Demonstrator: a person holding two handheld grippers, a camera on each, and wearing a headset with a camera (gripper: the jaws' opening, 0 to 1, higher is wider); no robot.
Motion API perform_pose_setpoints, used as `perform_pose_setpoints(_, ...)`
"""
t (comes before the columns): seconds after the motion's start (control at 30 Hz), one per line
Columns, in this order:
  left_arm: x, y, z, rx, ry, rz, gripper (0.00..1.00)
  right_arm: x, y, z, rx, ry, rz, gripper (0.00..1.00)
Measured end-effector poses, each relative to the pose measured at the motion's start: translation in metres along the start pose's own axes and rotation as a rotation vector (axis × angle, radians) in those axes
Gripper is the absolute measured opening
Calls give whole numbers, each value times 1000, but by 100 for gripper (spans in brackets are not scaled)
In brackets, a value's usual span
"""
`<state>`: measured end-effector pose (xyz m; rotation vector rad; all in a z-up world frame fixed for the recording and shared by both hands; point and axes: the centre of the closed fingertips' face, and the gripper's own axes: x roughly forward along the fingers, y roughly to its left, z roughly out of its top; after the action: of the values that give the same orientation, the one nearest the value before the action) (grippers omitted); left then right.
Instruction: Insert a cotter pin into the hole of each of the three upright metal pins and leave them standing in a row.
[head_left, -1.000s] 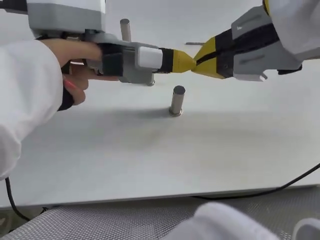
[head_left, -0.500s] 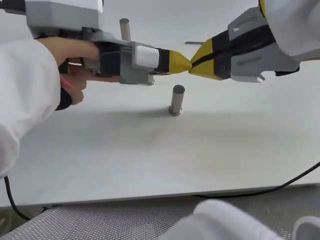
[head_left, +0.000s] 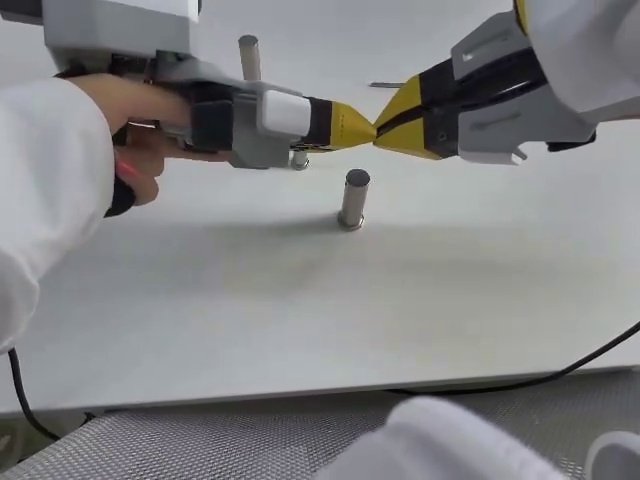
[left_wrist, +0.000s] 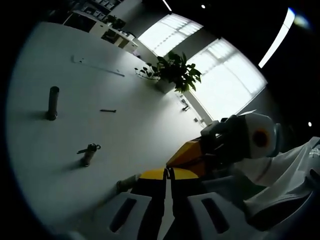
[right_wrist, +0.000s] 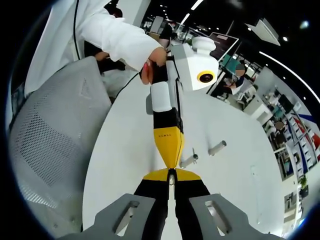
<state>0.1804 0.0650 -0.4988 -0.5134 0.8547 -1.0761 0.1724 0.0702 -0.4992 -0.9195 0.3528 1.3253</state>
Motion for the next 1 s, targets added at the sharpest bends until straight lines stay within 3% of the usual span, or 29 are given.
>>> perform_pose_setpoints(0.33,-3,0,-5,21,22,-5,0,3,4,2,32,-31,34,0)
perform_pose_setpoints(0.43,-4,0,-4,24,18,0,0,4,4,2,74,-39,39,0)
perform_pose_setpoints(0.47,-4,0,-5,18,17,2,0,3,4,2,121,-53,43,0)
perform_pose_setpoints(0.57,-6,1,-4,76,14,15,0,1,2,6,187,-99,39,2)
perform_pose_setpoints(0.83,-8,0,-9,140,32,15,0,-3,3,0,315,-136,85,8)
perform_pose_setpoints(1.0,-10,-3,-8,259,40,7,0,-2,15,-4,403,-153,159,8)
